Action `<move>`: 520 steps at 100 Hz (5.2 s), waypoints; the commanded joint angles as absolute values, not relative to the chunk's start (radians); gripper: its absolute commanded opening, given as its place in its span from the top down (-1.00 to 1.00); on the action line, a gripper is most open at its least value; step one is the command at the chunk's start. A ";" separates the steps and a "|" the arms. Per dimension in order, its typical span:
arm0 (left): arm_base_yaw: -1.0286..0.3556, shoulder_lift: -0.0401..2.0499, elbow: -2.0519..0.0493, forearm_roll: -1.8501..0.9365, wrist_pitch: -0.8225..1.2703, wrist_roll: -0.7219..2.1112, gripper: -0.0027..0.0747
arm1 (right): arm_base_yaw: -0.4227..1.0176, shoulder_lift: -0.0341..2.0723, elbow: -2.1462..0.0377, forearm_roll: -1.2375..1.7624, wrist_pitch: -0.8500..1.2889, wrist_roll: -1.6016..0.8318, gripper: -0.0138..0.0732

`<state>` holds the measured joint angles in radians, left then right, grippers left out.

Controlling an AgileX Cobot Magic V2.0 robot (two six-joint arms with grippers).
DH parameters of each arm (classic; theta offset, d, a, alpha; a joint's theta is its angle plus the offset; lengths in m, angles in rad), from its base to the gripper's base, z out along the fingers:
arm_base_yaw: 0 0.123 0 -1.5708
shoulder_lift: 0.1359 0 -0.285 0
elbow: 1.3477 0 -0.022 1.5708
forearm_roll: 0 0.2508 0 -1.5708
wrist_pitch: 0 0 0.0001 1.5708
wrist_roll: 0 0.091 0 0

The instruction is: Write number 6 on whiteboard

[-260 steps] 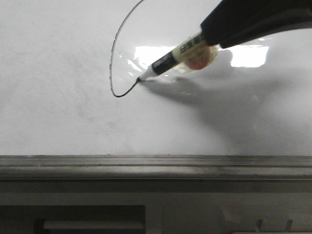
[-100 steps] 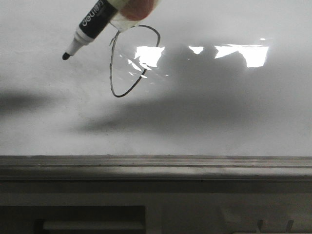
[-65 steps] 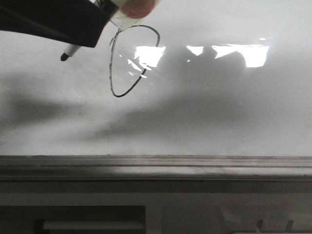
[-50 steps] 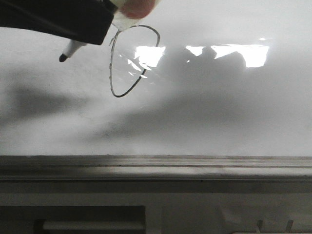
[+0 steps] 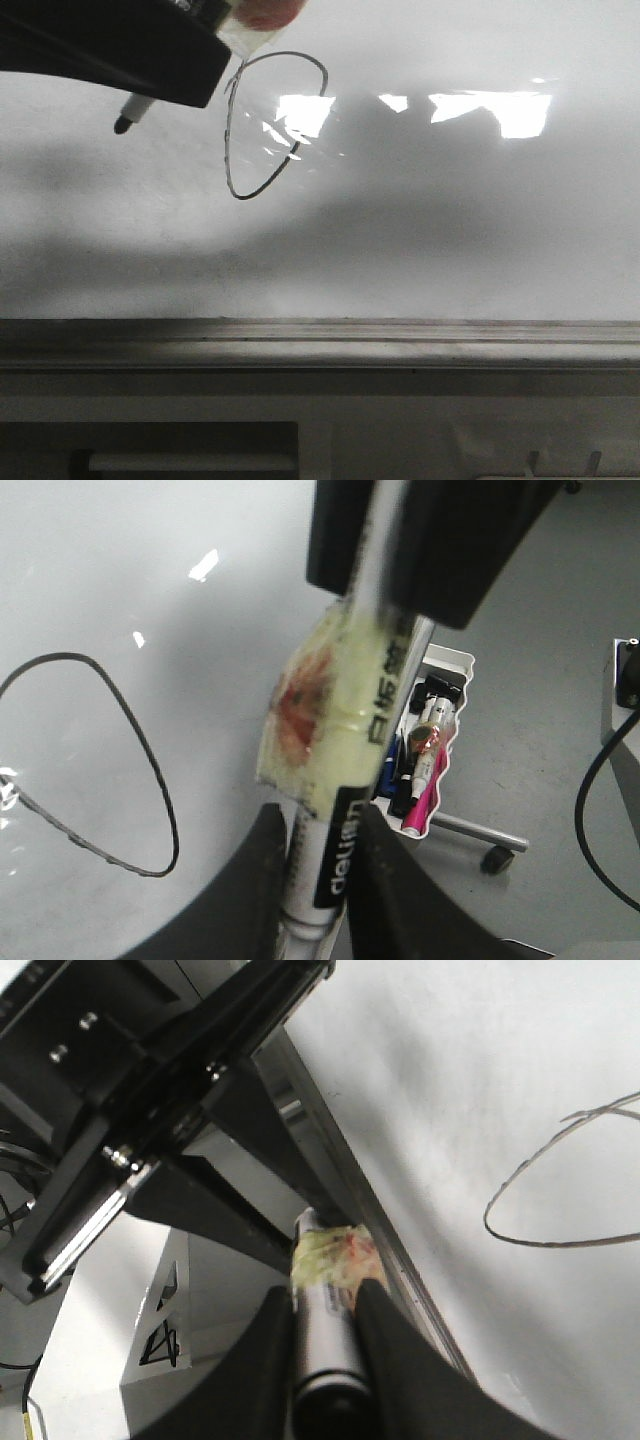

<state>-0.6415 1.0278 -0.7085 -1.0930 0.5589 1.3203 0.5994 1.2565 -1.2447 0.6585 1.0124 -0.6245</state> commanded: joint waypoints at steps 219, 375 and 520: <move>-0.643 0.933 -0.492 -1.300 -0.122 0.888 0.43 | 0.199 0.673 -0.772 0.714 0.655 -0.612 -0.15; -0.643 -0.022 -0.221 -1.179 0.008 1.090 0.98 | 0.199 -0.027 -0.284 0.738 0.388 -0.718 0.83; -0.383 0.033 -0.139 -0.221 -0.018 0.267 0.98 | 0.199 -0.027 -0.283 0.738 0.384 -0.718 0.83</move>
